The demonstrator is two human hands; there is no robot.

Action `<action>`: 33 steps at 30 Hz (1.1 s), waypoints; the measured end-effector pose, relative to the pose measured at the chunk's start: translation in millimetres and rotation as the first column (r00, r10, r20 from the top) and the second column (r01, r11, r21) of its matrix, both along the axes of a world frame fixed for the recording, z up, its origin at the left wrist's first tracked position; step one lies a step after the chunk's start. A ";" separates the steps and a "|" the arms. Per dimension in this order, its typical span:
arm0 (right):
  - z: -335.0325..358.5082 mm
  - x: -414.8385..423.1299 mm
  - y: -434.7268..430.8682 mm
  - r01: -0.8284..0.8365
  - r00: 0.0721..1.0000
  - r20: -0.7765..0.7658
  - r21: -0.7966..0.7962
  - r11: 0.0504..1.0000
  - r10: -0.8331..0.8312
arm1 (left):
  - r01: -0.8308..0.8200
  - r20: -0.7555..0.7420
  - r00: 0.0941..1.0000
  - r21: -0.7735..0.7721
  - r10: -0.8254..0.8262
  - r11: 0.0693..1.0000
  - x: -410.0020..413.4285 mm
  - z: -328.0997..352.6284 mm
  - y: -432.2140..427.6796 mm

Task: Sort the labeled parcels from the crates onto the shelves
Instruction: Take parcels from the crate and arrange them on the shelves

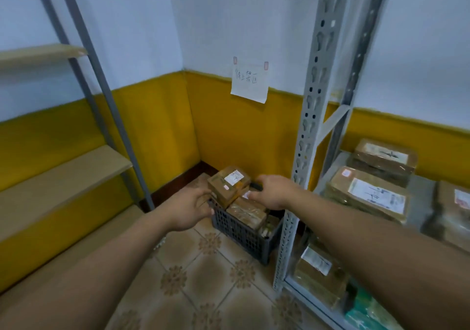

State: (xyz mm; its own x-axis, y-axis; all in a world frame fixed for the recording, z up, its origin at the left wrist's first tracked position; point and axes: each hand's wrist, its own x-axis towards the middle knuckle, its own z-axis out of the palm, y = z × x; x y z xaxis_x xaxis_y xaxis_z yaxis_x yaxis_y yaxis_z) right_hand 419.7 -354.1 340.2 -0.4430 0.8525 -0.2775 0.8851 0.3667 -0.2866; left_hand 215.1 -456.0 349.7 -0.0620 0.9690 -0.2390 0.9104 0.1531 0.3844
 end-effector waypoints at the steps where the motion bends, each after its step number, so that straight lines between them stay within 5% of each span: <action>1: -4.9 -8.8 11.5 -0.005 1.000 0.005 -0.003 1.000 0.005 | -0.011 0.009 1.000 -0.015 0.011 1.000 -8.9 -4.0 7.5; 17: -70.5 -167.5 208.4 0.243 0.970 0.034 -0.163 0.956 -0.240 | -0.007 0.114 0.993 -0.224 0.033 0.975 -221.0 -76.9 214.8; 21: -84.6 -173.9 248.0 0.322 0.946 0.028 -0.228 0.919 -0.324 | 0.085 0.160 0.986 -0.264 -0.044 0.961 -235.0 -92.1 273.8; 33: -230.9 -162.4 420.0 0.479 0.799 -0.097 -0.494 0.725 -0.593 | -0.012 0.154 0.983 -0.504 0.103 0.864 -243.9 -216.5 473.4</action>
